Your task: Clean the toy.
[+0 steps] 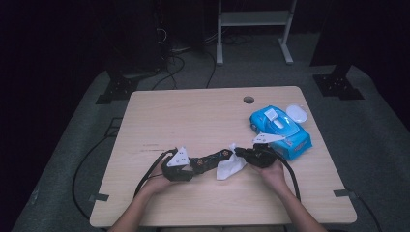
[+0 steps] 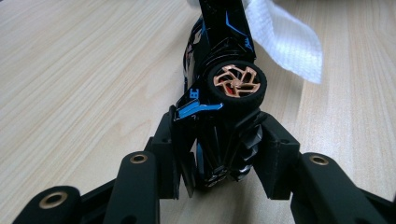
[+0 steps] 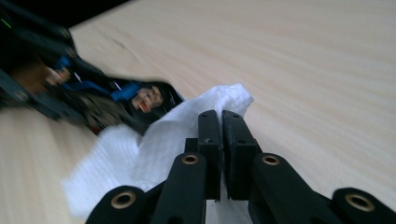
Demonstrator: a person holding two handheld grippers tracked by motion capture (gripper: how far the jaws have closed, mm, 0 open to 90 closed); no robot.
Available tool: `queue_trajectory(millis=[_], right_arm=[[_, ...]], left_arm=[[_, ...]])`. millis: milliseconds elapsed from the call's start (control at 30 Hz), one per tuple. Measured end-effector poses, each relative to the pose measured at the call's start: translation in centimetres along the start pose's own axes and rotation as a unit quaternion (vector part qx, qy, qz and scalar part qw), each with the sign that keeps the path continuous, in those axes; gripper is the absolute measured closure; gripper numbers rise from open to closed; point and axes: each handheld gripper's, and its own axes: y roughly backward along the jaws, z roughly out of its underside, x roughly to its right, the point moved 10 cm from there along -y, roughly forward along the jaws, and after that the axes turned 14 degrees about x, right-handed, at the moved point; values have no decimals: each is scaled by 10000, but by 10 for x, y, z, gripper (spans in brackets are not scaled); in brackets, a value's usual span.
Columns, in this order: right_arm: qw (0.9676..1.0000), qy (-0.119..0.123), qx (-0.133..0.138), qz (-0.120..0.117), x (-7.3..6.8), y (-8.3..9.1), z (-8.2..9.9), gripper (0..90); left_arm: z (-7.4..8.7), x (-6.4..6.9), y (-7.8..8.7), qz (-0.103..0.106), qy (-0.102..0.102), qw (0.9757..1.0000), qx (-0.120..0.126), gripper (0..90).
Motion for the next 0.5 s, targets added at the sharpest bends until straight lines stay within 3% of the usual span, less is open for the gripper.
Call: queue_trajectory(millis=[100, 367, 500], right_arm=[[9999, 17, 86, -65, -3, 2, -6, 860], [9993, -76, -365, 93, 6, -5, 19, 861], [9997, -27, -224, 89, 4, -4, 11, 860]], left_arm=[[0, 0, 0, -1, -21, 10000, -26, 567], [0, 0, 0, -8, -27, 10000, -18, 566], [0, 0, 0, -3, -37, 10000, -18, 566]])
